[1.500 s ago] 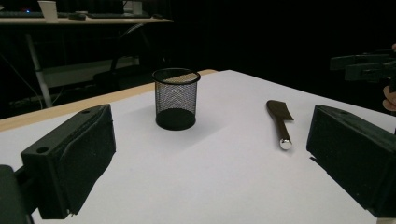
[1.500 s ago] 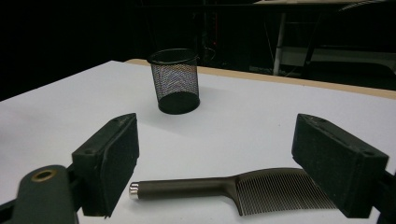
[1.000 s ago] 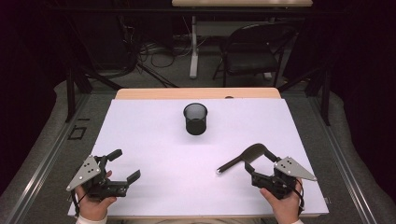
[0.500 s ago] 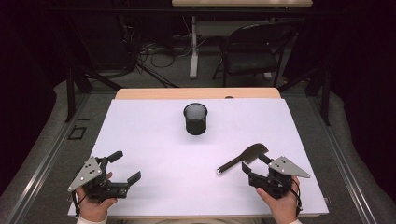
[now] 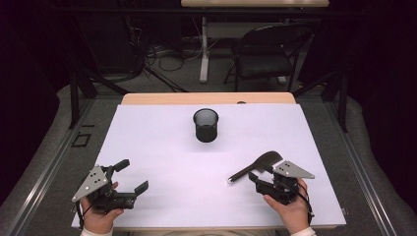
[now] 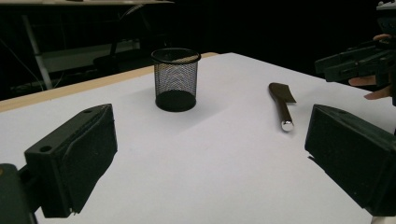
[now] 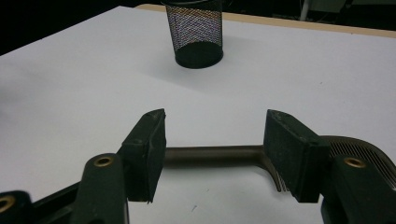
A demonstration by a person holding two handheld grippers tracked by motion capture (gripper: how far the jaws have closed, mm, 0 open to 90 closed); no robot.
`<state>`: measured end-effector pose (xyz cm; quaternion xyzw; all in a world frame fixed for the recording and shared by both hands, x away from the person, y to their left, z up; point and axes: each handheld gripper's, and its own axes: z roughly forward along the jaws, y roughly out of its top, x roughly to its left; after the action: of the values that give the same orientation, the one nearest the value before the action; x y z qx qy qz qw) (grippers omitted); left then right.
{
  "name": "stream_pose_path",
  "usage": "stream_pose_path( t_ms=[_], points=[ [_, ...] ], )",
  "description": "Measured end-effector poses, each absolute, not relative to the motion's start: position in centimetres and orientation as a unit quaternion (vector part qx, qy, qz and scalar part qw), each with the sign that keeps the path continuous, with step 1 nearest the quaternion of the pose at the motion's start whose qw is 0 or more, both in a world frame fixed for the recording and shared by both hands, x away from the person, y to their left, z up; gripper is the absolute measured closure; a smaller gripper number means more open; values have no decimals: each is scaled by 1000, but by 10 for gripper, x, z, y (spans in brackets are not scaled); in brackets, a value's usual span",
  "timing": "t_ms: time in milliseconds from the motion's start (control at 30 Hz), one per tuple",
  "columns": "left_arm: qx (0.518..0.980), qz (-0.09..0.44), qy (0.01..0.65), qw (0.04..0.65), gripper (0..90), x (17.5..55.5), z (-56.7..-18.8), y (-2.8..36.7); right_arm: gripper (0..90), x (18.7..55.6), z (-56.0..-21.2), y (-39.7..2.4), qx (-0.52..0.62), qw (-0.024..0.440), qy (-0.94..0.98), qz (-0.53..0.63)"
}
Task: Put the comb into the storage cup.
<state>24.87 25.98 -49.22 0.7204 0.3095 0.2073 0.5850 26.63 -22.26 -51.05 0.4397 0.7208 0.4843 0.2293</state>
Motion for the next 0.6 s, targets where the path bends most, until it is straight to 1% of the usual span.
stream_pose_path(
  t_ms=[333,400,533,600],
  points=[
    [720,207,312,584,23,248,-492,260,431,276,-512,-211,460,203,725,471],
    [720,206,312,585,23,249,-493,260,436,278,-511,-208,458,204,730,464],
    [720,208,314,583,23,249,-493,259,475,282,-509,-204,457,204,741,448],
    [721,207,311,583,23,249,-493,259,500,285,-507,-202,460,194,743,446]
  ],
)
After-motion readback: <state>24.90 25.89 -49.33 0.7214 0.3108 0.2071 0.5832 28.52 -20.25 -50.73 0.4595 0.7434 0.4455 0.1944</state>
